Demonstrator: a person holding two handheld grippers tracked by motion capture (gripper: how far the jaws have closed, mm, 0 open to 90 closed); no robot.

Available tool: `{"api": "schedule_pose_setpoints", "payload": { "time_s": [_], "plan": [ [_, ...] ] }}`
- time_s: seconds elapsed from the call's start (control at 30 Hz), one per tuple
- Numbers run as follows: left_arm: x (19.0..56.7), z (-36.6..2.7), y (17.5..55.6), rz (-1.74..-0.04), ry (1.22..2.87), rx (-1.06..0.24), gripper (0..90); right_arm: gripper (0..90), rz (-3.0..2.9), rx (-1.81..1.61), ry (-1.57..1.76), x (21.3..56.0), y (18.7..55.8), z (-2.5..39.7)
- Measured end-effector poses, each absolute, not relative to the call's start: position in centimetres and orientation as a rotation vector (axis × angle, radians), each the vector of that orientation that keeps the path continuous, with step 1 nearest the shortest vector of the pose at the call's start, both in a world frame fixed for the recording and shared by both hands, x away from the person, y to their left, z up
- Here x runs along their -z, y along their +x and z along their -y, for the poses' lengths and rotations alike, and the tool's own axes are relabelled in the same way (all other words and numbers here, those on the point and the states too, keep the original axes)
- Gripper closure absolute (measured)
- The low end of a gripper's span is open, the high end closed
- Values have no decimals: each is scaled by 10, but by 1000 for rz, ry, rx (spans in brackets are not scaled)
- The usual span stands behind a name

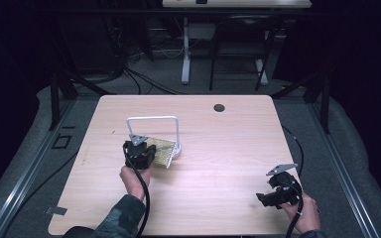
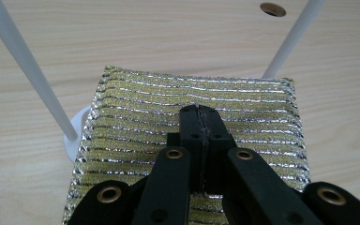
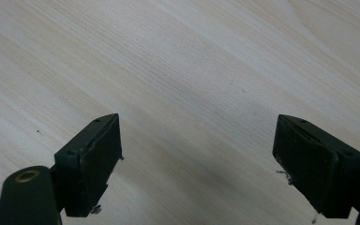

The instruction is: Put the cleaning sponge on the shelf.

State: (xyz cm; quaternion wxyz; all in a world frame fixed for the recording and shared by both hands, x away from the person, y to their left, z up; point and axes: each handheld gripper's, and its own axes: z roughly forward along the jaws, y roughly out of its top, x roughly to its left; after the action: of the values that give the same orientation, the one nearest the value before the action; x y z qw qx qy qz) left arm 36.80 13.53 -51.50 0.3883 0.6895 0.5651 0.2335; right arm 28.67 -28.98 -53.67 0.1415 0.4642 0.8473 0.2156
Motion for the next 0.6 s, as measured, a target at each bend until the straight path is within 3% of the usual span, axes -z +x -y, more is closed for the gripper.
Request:
{"api": "schedule_pose_setpoints", "payload": {
  "time_s": [0.6],
  "plan": [
    [524,-132,389,-1509,1739,-657,898,154,-2464,-619,1335,537,287,289]
  ]
}}
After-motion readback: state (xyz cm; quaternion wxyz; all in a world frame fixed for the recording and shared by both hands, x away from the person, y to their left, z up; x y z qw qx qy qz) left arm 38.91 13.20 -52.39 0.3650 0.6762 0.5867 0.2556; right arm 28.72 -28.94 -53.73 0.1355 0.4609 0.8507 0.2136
